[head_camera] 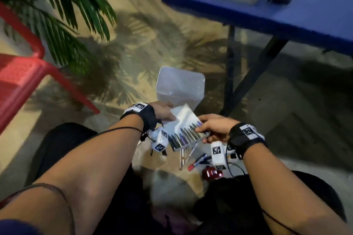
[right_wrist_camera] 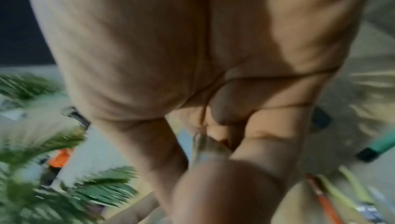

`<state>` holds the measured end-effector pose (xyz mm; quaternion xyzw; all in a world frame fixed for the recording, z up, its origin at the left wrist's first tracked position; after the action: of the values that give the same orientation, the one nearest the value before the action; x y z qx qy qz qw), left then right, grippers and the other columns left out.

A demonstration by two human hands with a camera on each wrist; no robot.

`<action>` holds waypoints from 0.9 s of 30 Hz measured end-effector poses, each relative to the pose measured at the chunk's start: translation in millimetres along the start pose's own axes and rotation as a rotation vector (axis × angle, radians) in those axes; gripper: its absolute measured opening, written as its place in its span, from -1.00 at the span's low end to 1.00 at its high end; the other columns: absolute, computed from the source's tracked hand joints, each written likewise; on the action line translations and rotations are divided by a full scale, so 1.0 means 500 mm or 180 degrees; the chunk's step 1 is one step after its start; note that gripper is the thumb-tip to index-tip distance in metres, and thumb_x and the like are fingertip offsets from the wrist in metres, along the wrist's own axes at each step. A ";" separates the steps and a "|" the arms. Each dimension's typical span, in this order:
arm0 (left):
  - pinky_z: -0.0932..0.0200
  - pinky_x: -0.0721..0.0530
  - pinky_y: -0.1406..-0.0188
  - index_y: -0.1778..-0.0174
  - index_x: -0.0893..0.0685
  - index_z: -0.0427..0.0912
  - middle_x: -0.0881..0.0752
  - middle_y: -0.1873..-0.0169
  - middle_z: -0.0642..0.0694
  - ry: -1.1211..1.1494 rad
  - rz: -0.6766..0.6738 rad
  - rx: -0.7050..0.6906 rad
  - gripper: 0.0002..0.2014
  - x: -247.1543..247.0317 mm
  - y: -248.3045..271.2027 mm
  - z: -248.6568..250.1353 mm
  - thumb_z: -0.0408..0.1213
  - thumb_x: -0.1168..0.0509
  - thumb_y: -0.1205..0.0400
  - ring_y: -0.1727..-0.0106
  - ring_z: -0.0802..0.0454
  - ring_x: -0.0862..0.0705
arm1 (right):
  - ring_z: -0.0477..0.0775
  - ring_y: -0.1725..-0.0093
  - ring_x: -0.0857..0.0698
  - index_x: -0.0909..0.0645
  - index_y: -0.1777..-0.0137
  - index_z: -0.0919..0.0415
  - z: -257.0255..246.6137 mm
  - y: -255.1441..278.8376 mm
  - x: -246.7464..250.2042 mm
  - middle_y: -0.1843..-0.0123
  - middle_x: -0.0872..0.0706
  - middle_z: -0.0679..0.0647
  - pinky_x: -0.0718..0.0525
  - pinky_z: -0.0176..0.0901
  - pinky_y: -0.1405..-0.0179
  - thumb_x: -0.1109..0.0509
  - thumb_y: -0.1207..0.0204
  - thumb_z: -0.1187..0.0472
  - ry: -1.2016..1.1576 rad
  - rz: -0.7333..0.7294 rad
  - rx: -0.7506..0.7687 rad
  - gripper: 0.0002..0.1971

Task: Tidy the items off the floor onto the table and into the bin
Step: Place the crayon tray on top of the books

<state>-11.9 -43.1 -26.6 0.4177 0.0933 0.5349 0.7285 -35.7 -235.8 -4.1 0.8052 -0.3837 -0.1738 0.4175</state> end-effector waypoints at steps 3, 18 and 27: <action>0.09 -0.60 -0.27 -0.68 -0.35 0.02 -0.55 -0.51 -0.17 0.0238 0.0225 -0.0504 -0.25 0.047 0.123 0.101 -0.26 -0.49 -0.57 -0.33 -0.13 -0.64 | -0.07 0.57 -0.68 -0.58 -0.49 0.31 -0.062 0.121 -0.002 0.07 -0.77 0.30 -0.63 -0.39 0.67 -0.31 -0.75 0.45 -0.0578 0.0082 0.0644 -0.66; -0.06 -0.80 -0.10 -0.55 -0.42 0.24 -0.85 -0.13 -0.09 0.0685 0.0104 -0.2243 0.00 0.078 0.754 0.360 -0.41 -0.75 -0.27 -0.05 -0.10 -0.85 | -0.01 0.45 -0.65 -0.79 -0.25 0.18 -0.327 0.684 -0.040 0.06 -0.80 0.14 -0.60 -0.37 0.59 -0.48 -0.56 0.21 -0.0406 0.0258 0.2680 -0.72; -0.03 -0.66 -0.41 -0.36 -0.73 -0.04 -0.75 -0.22 -0.07 0.0205 0.1467 -0.2750 -0.31 0.328 0.685 0.582 -0.19 -0.75 -0.28 -0.30 0.08 -0.72 | -0.04 0.44 -0.58 -0.70 -0.32 0.26 -0.603 0.680 0.076 0.12 -0.61 0.12 -0.46 -0.32 0.56 -0.35 -0.78 0.30 -0.0122 0.1400 0.3224 -0.81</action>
<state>-15.1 -23.6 451.5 0.0704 -0.2095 0.6846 0.6946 9.3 -223.7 449.7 0.8030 -0.5859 0.1093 -0.0027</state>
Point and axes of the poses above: each hand's wrist, its own y-axis away from the middle knuckle, its own x-axis out of the back of the hand, z = x × y, the point moved 9 cm from there along -y, towards the middle knuckle
